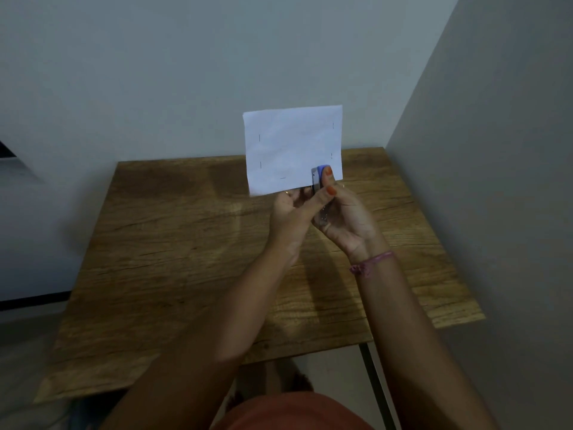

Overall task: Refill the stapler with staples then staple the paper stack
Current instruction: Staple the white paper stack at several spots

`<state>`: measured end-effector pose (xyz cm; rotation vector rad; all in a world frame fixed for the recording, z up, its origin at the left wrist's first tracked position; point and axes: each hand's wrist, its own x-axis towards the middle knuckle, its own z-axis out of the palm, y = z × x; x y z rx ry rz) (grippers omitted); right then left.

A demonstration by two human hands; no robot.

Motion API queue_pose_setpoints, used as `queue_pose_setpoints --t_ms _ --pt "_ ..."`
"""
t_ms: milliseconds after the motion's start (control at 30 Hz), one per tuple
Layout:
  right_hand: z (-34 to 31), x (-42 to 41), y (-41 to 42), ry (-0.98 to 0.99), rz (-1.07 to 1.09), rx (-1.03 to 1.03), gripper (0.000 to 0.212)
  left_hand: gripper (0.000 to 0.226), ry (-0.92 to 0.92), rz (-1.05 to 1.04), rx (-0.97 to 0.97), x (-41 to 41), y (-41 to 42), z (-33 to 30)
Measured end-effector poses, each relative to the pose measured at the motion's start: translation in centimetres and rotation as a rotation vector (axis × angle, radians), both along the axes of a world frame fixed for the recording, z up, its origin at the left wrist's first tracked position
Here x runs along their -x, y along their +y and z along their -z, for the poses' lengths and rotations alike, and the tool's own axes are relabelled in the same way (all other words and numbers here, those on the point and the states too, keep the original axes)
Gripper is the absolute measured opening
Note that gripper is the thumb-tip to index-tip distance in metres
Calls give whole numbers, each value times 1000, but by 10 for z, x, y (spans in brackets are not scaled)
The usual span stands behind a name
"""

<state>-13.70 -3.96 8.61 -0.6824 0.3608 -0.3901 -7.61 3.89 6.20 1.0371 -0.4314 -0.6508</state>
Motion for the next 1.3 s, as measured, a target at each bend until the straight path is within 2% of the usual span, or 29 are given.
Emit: queue_pose_setpoints --t_ms 67,167,367,533,633,733,800,967,1067,1133,1233,1300 --pt "3 -1 3 -7 13 7 35 62 16 -70 -46 2 -6 -2" --pt "3 0 5 3 28 33 14 52 27 -108 -59 3 -10 -3" --pt "0 -4 12 133 142 81 26 33 75 -150 -47 6 -13 -3" --pt "0 -6 11 172 203 70 43 39 109 -99 -67 3 -12 -4" --pt "1 -7 10 160 196 85 33 37 112 -68 -43 2 -11 -4" --pt "-1 -5 6 122 157 57 30 9 228 -91 127 0 -11 -2" --pt "-2 -4 3 151 150 70 37 12 258 -155 145 -1 -10 -3" --pt "10 -1 0 176 81 103 37 14 269 -283 82 -6 -9 -5" --pt "25 5 -11 259 99 234 49 12 301 -343 55 -17 -5 -6" --pt "42 11 -21 377 118 361 39 10 271 -374 24 -25 0 -5" --pt "75 17 -31 636 167 687 24 13 195 -385 -9 -36 7 -2" --pt "97 18 -34 853 160 966 30 13 146 -360 -20 -40 11 0"
